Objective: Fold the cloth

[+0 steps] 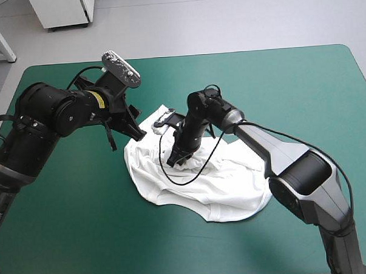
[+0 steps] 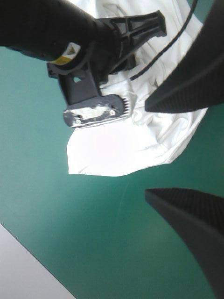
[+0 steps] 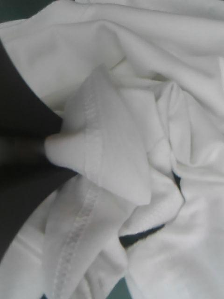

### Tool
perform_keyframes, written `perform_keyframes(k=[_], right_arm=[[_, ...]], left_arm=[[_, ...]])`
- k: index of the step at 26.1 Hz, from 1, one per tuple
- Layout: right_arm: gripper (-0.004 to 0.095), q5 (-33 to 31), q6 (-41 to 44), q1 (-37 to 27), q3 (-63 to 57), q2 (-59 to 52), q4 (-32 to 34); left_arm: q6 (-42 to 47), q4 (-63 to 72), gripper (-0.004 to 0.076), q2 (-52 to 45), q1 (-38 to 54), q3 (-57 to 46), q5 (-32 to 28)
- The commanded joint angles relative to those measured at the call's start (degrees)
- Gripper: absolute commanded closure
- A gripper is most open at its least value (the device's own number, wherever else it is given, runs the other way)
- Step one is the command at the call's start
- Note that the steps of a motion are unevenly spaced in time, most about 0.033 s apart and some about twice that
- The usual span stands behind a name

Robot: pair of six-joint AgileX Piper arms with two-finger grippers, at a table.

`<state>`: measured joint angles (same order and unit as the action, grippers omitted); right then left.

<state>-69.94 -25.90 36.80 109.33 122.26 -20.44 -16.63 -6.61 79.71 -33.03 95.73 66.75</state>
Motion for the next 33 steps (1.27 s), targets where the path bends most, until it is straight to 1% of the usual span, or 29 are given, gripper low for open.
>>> perform_keyframes(k=[1,3,4,8,10,12,15,19,21,25,29,33], right_arm=[[0.0542,-1.53,0.17,-2.88,1.24,-7.06,1.43],[0.0406,-1.53,2.66,-4.37,1.24,-9.3,5.61],[0.0395,-1.63,3.57,-5.11,1.24,-10.63,6.82],[0.0394,-1.63,8.04,-8.44,0.75,-19.21,11.93],[0.0394,-1.63,9.68,-8.96,-2.76,-25.19,16.66],[0.0394,-1.63,11.72,-8.96,-7.88,-29.51,21.48],[0.0394,-1.63,14.15,-8.96,-16.91,-36.37,25.0],[0.0394,-1.51,16.66,-8.96,-27.89,-44.61,29.39],[0.0394,-1.24,17.88,-8.96,-32.45,-48.01,30.85],[0.0394,-1.65,19.77,-8.96,-37.27,-51.64,30.97],[0.0394,-1.65,20.19,-8.96,-38.0,-52.43,29.43],[0.0394,-1.65,20.19,-8.96,-38.0,-52.07,29.44]], left_arm=[[0.67,-1.09,0.0357,-2.43,-0.1,1.22,-2.73],[1.25,-2.71,0.0357,-2.82,-0.1,1.1,-1.49],[1.68,-3.37,0.0357,-3.25,-0.1,0.72,-1.51],[4.81,-7.66,0.0357,-7.81,-0.1,-5.23,-0.67],[6.93,-11.26,0.0357,-9.49,0.2,-9.43,-0.32],[7.81,-11.78,0.0357,-9.58,1.48,-11.64,-1.26],[8.34,-10.72,0.0357,-8.44,4.95,-13.99,-3.6],[7.46,-6.08,0.0357,-3.82,11.61,-14.66,-6.72],[6.32,-3.19,0.0357,-1.04,14.19,-14.66,-8.11],[5.08,1.1,0.0357,5.71,17.64,-14.66,-8.87],[5.08,2.4,0.0356,11.15,18.09,-14.66,-9.99],[3.96,7.09,0.034,14.89,18.09,-14.66,-11.52]])
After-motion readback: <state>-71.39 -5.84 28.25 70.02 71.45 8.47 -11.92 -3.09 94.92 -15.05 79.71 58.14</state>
